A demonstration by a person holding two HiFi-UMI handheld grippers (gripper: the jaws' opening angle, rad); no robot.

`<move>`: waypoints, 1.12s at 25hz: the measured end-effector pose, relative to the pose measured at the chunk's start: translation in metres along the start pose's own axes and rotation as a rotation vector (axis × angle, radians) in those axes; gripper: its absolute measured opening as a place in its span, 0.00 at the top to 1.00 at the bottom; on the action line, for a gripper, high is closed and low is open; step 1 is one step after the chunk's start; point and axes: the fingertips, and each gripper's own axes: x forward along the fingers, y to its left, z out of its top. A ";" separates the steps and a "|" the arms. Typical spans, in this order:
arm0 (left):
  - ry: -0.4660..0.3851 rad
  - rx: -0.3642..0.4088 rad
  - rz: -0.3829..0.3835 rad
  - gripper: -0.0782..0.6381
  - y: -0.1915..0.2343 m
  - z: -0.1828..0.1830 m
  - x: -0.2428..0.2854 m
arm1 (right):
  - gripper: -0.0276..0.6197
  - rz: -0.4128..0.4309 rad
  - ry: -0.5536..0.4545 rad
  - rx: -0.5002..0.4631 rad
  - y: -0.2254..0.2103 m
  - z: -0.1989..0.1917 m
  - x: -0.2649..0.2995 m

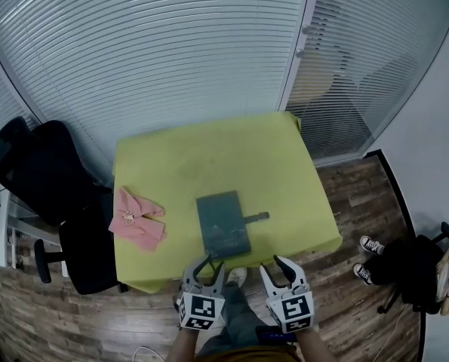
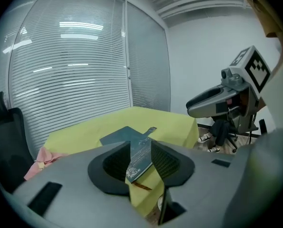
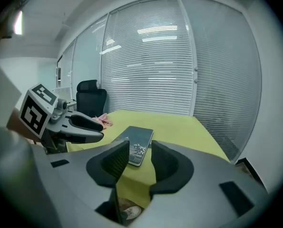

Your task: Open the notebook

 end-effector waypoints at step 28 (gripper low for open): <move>0.233 0.362 -0.130 0.65 -0.021 -0.057 0.089 | 0.73 0.073 0.126 0.035 -0.026 -0.049 0.063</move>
